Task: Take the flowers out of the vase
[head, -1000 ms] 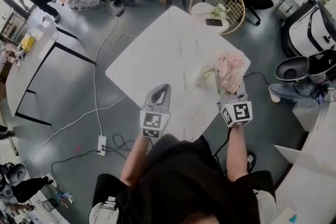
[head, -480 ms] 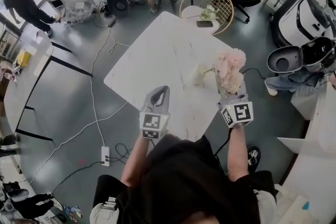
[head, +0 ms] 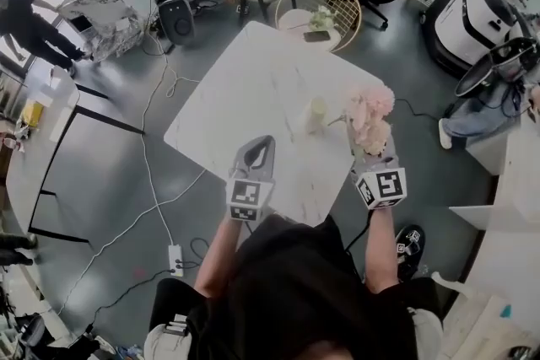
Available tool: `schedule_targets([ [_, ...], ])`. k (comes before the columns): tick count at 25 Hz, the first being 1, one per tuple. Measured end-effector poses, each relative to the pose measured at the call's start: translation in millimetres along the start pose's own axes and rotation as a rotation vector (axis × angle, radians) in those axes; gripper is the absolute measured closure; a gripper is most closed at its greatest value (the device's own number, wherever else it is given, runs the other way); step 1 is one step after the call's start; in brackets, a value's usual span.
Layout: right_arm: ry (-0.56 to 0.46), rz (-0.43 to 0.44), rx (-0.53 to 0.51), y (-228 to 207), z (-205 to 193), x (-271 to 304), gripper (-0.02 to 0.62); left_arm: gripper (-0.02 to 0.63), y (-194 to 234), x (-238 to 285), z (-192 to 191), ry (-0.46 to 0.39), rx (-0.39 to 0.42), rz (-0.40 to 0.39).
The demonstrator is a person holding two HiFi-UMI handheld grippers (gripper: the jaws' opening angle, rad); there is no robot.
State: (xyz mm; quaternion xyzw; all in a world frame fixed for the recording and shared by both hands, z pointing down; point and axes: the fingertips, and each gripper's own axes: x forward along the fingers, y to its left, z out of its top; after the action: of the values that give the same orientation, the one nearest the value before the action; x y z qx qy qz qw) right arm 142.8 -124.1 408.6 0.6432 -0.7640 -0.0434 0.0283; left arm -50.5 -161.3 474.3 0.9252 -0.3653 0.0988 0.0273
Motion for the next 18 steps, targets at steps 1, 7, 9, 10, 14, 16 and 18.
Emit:
schedule_targets([
  [1, 0.005, -0.008, 0.002, 1, -3, -3, 0.472, 0.598, -1, 0, 0, 0.0, 0.003, -0.008],
  [7, 0.047, -0.05, 0.024, 6, -20, -23, 0.472, 0.598, -10, 1, 3, -0.005, 0.022, -0.053],
  [9, 0.059, -0.06, 0.038, 7, -28, -30, 0.472, 0.598, -15, 2, 3, -0.004, 0.027, -0.07],
  [10, 0.064, -0.064, 0.042, 8, -31, -33, 0.471, 0.598, -17, 2, 3, -0.004, 0.029, -0.078],
  [14, 0.084, -0.08, 0.03, 12, -43, -43, 0.472, 0.598, -26, 4, 3, -0.003, 0.041, -0.109],
  [16, 0.097, -0.088, 0.038, 14, -48, -48, 0.472, 0.598, -31, 5, 3, -0.002, 0.045, -0.125],
  [18, 0.111, -0.095, 0.044, 16, -53, -53, 0.472, 0.598, -36, 7, 2, 0.001, 0.049, -0.136],
])
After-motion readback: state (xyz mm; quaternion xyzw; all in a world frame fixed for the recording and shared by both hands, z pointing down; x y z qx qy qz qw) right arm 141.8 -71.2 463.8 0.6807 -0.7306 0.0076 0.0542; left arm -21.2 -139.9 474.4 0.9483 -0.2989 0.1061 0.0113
